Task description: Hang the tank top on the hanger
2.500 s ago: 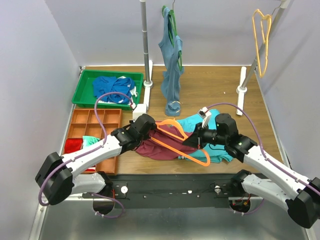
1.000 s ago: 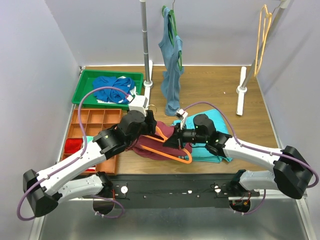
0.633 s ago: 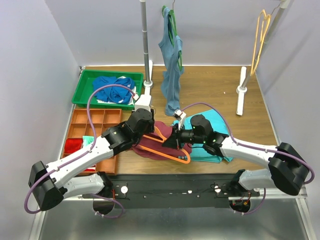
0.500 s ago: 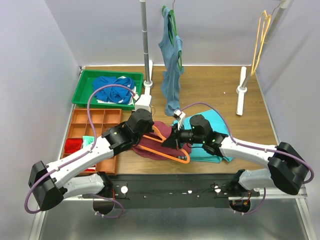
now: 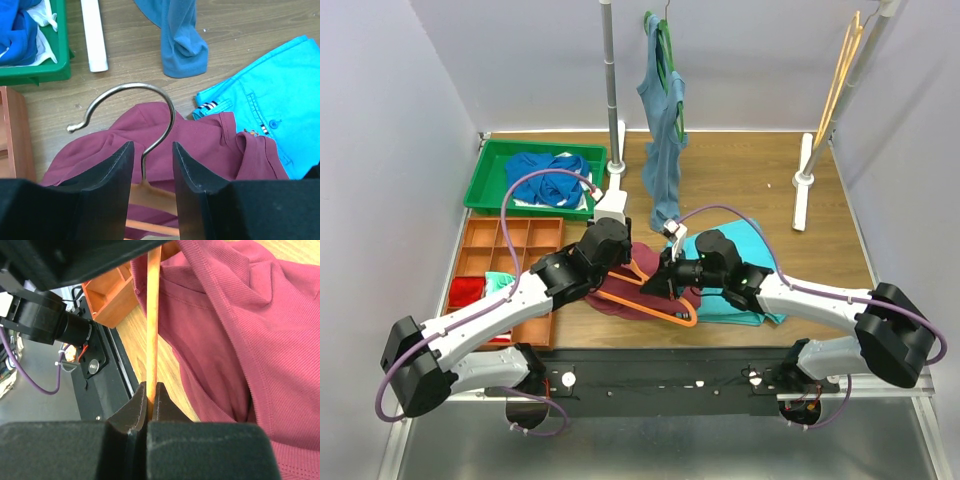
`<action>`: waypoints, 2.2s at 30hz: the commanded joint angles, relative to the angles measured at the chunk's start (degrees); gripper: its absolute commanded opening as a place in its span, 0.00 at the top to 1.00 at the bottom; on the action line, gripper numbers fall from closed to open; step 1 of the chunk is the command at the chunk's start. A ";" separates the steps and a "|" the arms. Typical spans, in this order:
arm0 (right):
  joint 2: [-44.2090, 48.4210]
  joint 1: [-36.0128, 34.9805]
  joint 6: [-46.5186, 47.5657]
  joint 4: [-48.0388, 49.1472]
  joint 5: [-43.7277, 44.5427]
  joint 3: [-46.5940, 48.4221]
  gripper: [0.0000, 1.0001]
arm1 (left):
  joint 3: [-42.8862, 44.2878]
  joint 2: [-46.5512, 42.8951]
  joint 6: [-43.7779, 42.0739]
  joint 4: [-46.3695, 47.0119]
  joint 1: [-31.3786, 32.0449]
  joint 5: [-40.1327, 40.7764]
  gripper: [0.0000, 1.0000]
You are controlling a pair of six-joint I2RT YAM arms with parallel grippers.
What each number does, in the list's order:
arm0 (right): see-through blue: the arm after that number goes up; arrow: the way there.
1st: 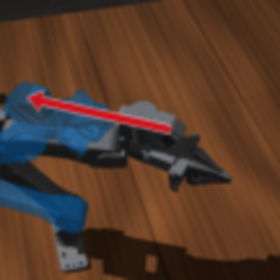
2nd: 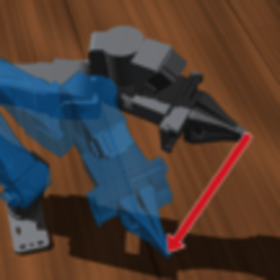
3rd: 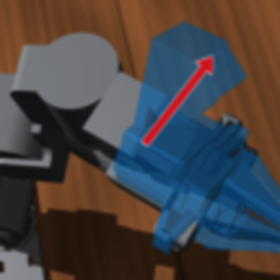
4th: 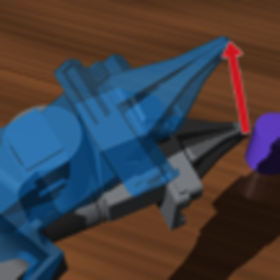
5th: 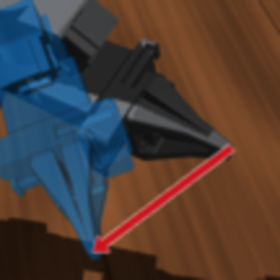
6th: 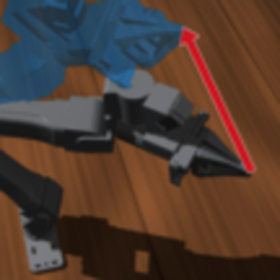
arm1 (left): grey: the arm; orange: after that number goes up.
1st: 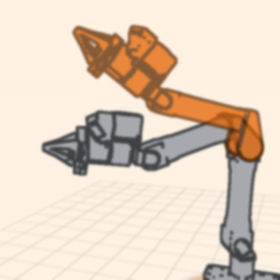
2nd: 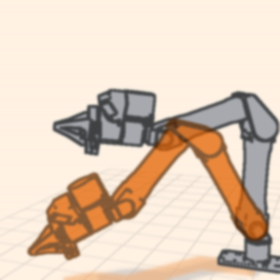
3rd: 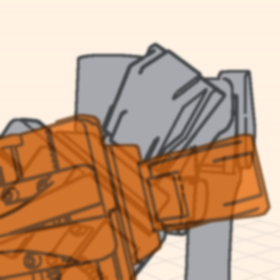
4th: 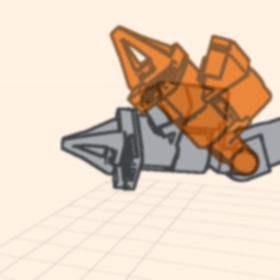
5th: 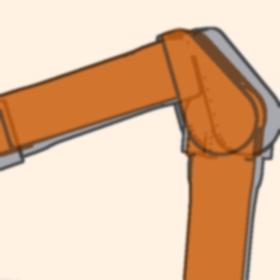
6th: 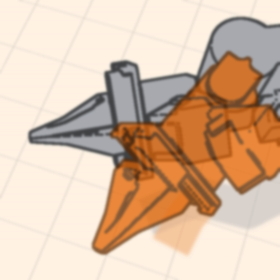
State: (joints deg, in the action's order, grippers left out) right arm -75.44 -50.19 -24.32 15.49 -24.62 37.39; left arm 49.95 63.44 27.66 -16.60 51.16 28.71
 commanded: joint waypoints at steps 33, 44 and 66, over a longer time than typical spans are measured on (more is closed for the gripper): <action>0.22 1.84 -14.19 -31.13 43.35 8.93 0.44 | -1.70 -1.83 2.14 1.48 0.70 6.01 1.00; -4.89 4.22 -11.64 -31.31 43.44 10.87 0.45 | -1.62 -2.53 2.66 2.10 0.61 7.76 1.00; 13.29 4.40 -15.85 -32.80 37.81 -0.81 0.99 | 0.49 -0.42 7.93 0.34 0.70 15.06 1.00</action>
State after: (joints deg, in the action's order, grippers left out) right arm -66.06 -45.91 -37.78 -15.90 14.74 40.12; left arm 49.06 62.00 31.44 -15.27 51.57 38.26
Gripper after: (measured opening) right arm 0.012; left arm 0.020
